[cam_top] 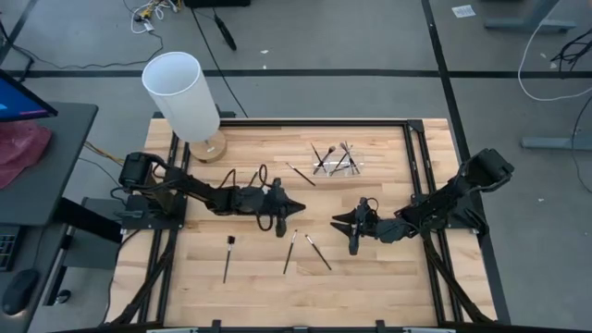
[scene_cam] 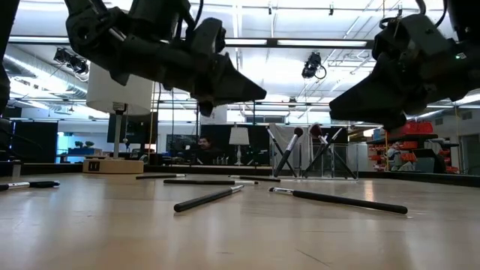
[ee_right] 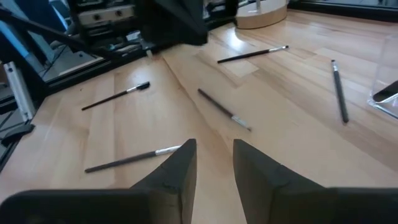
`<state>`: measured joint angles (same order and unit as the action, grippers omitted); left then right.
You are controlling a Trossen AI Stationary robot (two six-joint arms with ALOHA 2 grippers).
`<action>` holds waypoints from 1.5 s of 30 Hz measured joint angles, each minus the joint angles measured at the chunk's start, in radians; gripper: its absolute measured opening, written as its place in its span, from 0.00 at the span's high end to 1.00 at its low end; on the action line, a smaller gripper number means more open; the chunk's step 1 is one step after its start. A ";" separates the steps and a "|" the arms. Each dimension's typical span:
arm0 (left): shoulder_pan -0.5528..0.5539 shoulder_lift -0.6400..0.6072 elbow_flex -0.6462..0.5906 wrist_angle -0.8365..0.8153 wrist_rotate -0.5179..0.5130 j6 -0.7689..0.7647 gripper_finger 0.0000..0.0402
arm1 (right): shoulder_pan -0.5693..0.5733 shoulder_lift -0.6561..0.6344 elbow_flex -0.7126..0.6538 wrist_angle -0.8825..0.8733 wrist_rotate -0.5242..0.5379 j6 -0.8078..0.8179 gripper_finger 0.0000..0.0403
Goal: Put items in baskets/containers
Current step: Put the black eyeshadow brush into the transparent organizer
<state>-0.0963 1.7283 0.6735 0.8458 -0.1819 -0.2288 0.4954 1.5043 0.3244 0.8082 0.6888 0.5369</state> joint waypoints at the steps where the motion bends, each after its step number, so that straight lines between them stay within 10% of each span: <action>1: 0.000 0.000 0.000 -0.014 0.000 0.006 1.00 | -0.002 0.000 0.000 0.000 0.001 0.000 0.74; 19: 0.006 0.026 -0.043 -0.371 -0.008 0.085 0.52 | -0.004 0.000 0.000 -0.002 0.000 -0.003 0.74; 37: 0.073 0.225 -0.085 -0.133 0.075 0.087 0.96 | -0.004 0.000 0.001 -0.008 0.000 0.000 0.74; 45: 0.077 0.219 -0.092 -0.085 0.109 0.087 0.97 | -0.004 0.000 0.001 -0.009 0.000 0.000 0.74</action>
<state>-0.0192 1.9471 0.5818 0.7613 -0.0726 -0.1413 0.4919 1.5040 0.3252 0.7994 0.6885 0.5369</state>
